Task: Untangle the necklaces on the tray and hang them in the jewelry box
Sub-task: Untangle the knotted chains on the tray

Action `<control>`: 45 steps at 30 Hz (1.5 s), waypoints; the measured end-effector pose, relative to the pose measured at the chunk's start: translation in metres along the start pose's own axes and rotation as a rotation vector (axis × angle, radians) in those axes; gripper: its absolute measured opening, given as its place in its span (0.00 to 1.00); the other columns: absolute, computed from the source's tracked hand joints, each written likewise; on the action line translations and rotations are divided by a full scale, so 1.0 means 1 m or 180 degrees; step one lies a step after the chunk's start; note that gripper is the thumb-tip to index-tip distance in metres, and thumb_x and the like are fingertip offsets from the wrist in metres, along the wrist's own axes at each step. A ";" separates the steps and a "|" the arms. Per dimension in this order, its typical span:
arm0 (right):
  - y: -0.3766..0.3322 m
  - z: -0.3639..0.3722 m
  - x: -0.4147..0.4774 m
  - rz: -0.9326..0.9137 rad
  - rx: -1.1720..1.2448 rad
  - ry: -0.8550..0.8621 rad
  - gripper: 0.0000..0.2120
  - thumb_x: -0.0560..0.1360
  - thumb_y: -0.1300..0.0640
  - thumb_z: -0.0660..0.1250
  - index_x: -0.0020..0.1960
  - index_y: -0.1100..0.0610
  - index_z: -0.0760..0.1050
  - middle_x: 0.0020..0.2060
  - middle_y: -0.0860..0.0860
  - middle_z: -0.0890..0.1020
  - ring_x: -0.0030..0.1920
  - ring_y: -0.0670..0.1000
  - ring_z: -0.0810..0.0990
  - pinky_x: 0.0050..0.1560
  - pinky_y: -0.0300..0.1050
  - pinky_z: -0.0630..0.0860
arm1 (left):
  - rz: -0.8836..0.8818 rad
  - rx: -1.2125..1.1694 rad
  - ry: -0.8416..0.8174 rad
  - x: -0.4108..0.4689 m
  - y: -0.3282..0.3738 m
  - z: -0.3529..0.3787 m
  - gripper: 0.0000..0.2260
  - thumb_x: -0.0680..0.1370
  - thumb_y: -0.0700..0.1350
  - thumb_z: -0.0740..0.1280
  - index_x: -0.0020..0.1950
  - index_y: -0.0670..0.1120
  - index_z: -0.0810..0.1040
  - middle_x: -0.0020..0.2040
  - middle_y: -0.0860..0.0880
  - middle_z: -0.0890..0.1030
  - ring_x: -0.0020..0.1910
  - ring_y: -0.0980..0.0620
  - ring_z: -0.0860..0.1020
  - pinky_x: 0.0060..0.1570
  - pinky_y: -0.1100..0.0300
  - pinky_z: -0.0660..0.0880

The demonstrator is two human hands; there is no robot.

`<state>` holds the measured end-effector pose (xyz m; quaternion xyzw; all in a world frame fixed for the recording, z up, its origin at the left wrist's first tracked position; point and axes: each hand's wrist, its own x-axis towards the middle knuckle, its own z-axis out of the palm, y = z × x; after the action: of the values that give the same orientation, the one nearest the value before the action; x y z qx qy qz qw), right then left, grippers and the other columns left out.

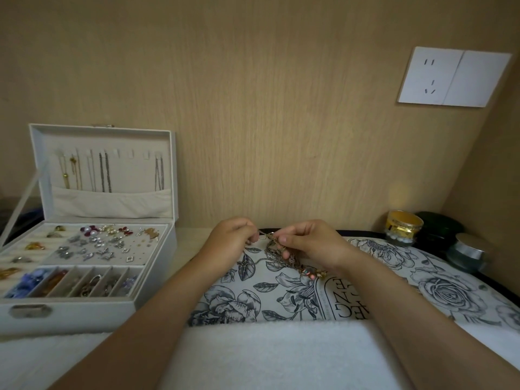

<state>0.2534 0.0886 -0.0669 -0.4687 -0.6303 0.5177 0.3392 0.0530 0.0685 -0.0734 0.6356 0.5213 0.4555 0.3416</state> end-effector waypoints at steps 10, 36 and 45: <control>-0.003 0.010 0.002 -0.0603 -0.0078 -0.0043 0.06 0.84 0.63 0.59 0.53 0.64 0.73 0.35 0.57 0.83 0.33 0.53 0.83 0.37 0.41 0.79 | 0.0072 0.0032 -0.0063 -0.003 0.004 0.003 0.08 0.79 0.47 0.68 0.41 0.52 0.83 0.33 0.59 0.82 0.34 0.60 0.79 0.40 0.58 0.74; -0.002 0.013 0.000 -0.0475 -0.0291 -0.0037 0.12 0.82 0.49 0.63 0.47 0.56 0.79 0.34 0.53 0.81 0.36 0.55 0.79 0.45 0.62 0.73 | 0.1220 0.1039 0.0560 -0.004 -0.004 0.003 0.02 0.75 0.51 0.73 0.45 0.58 0.86 0.41 0.58 0.78 0.40 0.60 0.78 0.38 0.66 0.73; -0.011 0.019 -0.009 -0.0211 -0.0599 0.0136 0.14 0.82 0.48 0.63 0.48 0.58 0.77 0.29 0.47 0.81 0.23 0.44 0.75 0.21 0.39 0.69 | 0.1393 0.1107 0.0751 -0.002 -0.004 0.008 0.04 0.77 0.46 0.71 0.42 0.51 0.84 0.41 0.59 0.80 0.42 0.61 0.79 0.42 0.61 0.76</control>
<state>0.2362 0.0733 -0.0605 -0.4883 -0.6840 0.4345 0.3240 0.0588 0.0678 -0.0807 0.7246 0.4782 0.4929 0.0585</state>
